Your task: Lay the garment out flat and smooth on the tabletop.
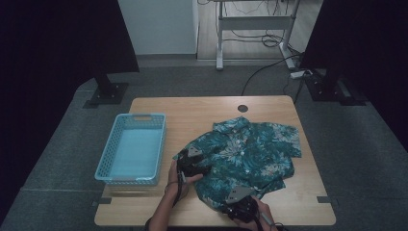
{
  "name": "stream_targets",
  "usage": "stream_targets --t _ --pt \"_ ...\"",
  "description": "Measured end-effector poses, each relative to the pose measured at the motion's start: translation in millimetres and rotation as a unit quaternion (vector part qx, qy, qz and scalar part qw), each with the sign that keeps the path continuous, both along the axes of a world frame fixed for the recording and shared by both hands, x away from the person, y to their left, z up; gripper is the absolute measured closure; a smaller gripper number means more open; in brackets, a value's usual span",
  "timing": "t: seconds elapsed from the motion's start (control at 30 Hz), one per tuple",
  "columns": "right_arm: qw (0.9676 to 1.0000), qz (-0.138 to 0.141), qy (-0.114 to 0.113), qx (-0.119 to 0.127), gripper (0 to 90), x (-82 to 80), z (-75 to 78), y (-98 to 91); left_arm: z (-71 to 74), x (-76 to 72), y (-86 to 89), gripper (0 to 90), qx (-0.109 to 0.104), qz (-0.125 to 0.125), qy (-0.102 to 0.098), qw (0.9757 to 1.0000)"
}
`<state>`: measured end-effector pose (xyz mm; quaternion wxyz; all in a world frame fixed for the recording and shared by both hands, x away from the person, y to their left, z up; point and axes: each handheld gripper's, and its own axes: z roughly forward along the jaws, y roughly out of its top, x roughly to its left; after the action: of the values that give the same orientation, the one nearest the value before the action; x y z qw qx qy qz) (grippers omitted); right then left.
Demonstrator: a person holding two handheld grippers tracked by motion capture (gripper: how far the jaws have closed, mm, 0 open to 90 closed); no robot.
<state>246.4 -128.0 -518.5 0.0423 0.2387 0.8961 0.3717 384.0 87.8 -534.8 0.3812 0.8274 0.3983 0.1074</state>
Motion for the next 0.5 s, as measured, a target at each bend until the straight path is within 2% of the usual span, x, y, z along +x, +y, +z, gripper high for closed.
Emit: stream_targets --t 0.07,0.1,0.17,0.23,0.3,0.37,0.47,0.5 --pt "0.9991 0.0 0.018 0.038 83.5 6.9 2.3 -7.9 0.1 -0.3 -0.4 36.3 0.001 0.0 -0.001 1.0" --pt "0.998 -0.009 0.025 0.058 84.6 11.9 4.2 -13.7 0.0 -0.5 -0.7 36.3 0.002 0.0 -0.002 1.0" --pt "0.9941 -0.038 0.036 0.095 86.3 24.3 8.1 -28.0 -0.1 -0.6 -1.2 36.4 0.003 0.0 -0.003 1.0" --pt "0.9893 -0.069 0.044 0.121 87.4 37.4 10.0 -43.0 0.0 -0.6 -1.4 36.4 0.004 0.0 -0.003 1.0" --pt "0.9877 -0.092 0.043 0.119 87.3 48.6 9.3 -54.2 0.1 -0.3 -1.5 36.5 0.004 -0.001 -0.003 1.0" --pt "0.9845 -0.119 0.056 0.116 84.0 59.6 4.0 -63.1 0.2 -0.1 -1.3 36.4 0.006 -0.002 -0.003 1.0" --pt "0.9838 -0.147 0.06 0.083 69.7 69.1 -6.6 -69.1 0.1 -0.5 -1.4 36.4 0.007 -0.002 -0.004 1.0" --pt "0.9843 -0.152 0.053 0.072 59.8 68.9 -8.7 -69.3 -0.1 -0.5 -1.4 36.4 0.006 -0.002 -0.005 1.0"
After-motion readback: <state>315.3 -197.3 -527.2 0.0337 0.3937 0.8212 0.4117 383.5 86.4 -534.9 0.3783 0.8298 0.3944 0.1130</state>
